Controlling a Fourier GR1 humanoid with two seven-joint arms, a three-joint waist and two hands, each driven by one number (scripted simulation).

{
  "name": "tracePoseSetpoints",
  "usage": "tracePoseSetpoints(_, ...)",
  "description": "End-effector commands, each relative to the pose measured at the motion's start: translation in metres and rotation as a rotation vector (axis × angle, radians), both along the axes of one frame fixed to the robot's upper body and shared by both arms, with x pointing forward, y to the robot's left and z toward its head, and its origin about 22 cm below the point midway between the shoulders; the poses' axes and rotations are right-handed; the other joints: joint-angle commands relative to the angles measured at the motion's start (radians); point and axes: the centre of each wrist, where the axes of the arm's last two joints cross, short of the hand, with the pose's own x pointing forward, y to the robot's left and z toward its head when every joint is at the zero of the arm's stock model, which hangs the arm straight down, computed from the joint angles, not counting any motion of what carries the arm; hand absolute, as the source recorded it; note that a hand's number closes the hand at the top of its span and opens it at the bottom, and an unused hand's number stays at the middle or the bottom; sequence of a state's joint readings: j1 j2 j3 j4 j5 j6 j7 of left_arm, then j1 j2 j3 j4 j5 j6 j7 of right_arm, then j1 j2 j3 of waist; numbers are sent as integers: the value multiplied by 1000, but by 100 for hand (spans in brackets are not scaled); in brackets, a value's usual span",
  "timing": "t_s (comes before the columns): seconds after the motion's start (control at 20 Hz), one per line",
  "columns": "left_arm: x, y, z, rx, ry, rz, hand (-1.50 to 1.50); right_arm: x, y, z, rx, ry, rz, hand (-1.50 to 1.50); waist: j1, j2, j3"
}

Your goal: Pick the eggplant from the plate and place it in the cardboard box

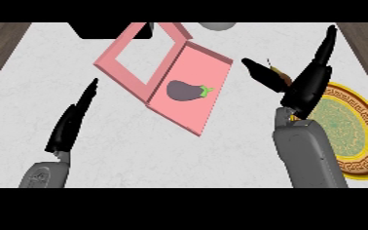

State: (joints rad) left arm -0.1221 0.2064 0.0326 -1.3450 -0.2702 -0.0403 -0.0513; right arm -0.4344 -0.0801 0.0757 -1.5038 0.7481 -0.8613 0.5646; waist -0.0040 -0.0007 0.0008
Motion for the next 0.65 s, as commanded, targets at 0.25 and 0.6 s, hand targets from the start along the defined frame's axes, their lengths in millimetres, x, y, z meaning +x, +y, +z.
tracePoseSetpoints(0.25, 20, 5, 16, -17, 17, -8, 0, -51, -58, -25, 2, -64, -70, -150, 1, 0, -1)
tracePoseSetpoints(0.6, 12, -5, 9, -1, 2, -18, 0, -75, -89, -50, -30, -1, -35, -150, 2, 0, -1)
